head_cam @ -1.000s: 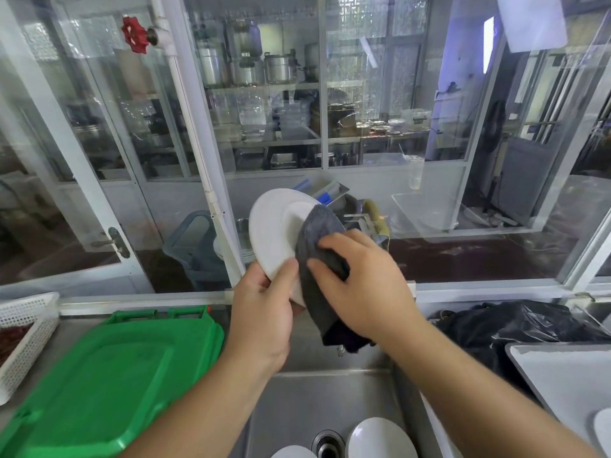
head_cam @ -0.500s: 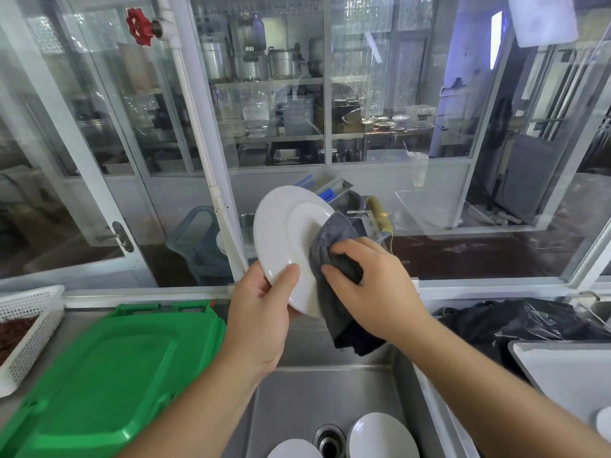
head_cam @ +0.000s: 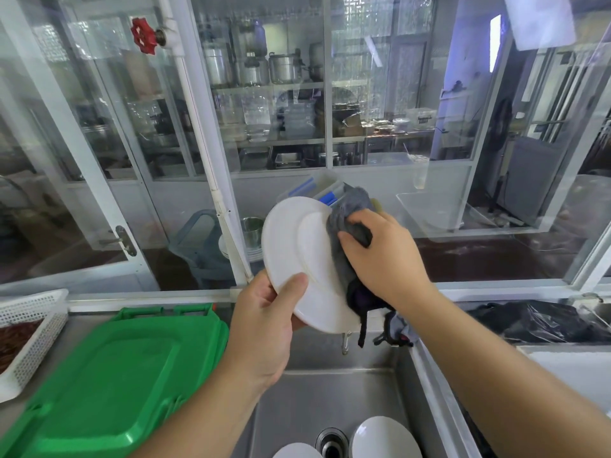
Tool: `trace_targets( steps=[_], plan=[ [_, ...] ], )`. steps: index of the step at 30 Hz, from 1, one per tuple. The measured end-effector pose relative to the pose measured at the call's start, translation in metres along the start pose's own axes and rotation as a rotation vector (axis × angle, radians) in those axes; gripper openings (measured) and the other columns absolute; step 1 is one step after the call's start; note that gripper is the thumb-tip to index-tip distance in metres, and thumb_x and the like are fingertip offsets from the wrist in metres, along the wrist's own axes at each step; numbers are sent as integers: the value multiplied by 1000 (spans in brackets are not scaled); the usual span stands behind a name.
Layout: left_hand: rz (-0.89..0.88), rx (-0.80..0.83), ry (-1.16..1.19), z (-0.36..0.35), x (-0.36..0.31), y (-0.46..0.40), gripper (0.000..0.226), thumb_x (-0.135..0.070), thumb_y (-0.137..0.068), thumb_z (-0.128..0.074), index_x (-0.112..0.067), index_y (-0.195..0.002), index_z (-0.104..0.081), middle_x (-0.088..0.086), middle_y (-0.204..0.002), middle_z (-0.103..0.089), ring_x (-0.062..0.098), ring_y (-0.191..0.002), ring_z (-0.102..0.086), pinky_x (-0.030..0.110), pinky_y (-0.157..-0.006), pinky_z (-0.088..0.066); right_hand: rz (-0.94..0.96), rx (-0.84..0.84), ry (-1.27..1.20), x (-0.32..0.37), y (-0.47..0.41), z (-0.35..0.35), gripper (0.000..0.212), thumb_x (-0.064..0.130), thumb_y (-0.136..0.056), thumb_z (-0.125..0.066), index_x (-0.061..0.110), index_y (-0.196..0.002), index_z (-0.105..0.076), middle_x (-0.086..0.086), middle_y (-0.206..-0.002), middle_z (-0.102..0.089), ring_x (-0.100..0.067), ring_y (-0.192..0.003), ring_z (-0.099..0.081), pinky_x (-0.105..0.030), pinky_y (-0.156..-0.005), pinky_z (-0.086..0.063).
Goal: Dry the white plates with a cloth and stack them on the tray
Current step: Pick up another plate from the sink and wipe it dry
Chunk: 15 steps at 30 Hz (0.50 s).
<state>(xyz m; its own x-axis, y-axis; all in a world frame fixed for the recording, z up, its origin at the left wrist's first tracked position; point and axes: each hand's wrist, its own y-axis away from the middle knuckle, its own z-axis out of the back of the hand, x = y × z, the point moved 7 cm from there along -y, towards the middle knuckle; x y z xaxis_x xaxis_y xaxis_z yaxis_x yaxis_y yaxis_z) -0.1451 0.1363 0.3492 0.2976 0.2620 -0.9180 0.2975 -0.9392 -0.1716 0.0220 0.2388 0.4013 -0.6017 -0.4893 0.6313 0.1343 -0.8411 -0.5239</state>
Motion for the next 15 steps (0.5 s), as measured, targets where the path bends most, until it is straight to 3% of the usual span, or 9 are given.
trace_targets(
  steps=[4,8,11,15],
  plan=[
    [-11,-57,12,7,-5,-3,30,-7,-96,-64,-30,-92,-83,2,-100,-80,14,-90,-76,32,-69,-62,-39,-1,-18,-11,32,-7,25,37,-94,-71,29,-118,-71,14,-104,-55,-9,-87,-52,-26,-74,-39],
    [2,-69,17,7,-6,-6,35,-3,-100,-59,-27,-91,-83,7,-96,-79,16,-83,-75,25,-59,-57,61,15,-73,4,58,-11,21,38,-91,-74,31,-110,-73,19,-102,-60,2,-87,-49,-6,-74,-36],
    [23,-12,-8,0,-4,-4,32,-5,-101,-59,-25,-97,-83,10,-100,-80,18,-86,-75,28,-64,-59,129,49,-142,20,52,-1,21,37,-91,-76,29,-110,-75,17,-103,-66,-2,-92,-59,-9,-78,-43],
    [71,117,-21,-14,4,4,15,-18,-93,-72,-22,-105,-80,18,-111,-78,26,-99,-75,38,-78,-63,300,39,-117,51,30,20,21,31,-92,-79,23,-110,-74,11,-107,-64,-9,-97,-60,-26,-87,-48]
  ],
)
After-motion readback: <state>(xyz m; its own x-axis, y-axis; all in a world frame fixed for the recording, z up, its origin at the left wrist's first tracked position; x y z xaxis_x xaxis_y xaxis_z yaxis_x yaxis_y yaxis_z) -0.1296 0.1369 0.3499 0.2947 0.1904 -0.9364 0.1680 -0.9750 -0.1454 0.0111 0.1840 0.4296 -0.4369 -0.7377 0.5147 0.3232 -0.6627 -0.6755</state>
